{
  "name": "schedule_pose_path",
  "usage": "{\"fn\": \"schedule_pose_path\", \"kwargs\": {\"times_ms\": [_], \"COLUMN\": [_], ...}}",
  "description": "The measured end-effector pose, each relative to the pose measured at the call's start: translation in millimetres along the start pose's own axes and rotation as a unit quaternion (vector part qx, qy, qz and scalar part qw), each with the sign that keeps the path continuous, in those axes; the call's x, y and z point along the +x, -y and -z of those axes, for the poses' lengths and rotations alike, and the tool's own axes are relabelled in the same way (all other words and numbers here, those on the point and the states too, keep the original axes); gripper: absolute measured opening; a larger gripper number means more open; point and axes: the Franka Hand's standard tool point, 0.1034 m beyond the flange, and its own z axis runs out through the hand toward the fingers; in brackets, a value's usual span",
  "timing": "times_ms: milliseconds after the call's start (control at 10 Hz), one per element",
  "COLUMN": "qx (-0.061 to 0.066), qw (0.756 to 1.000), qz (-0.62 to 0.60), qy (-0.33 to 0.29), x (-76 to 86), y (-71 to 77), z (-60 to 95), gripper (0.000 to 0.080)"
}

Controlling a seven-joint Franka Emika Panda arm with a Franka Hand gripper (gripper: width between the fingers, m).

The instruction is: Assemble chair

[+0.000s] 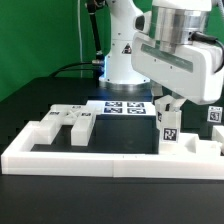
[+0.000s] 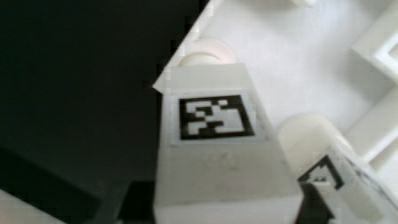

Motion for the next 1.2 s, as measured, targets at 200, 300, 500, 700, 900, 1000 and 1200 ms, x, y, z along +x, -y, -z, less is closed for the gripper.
{"fn": "schedule_pose_path", "kwargs": {"times_ms": [200,300,500,700,900,1000,1200], "qx": [-0.004,-0.012,-0.015,-0.015,-0.010,-0.009,-0.009], "qw": [0.989,0.980,0.949,0.926,0.914,0.915,0.924], "qz": [-0.147,-0.199,-0.315,-0.376,-0.404,-0.403,-0.381], "qy": [0.002,0.004,0.007,0.009,0.018,0.019,0.020], "x": [-2.8,-4.9,-8.9,-11.4,-18.5,-19.5,-20.7], "y": [-5.1,-7.9,-7.1,-6.2,-1.5,-0.7,-0.4], "z": [0.2,-0.1,0.2,0.3,0.6,0.6,-0.4], "gripper": [0.0299,0.0296,0.0296,0.0296,0.0296,0.0296,0.0357]}}
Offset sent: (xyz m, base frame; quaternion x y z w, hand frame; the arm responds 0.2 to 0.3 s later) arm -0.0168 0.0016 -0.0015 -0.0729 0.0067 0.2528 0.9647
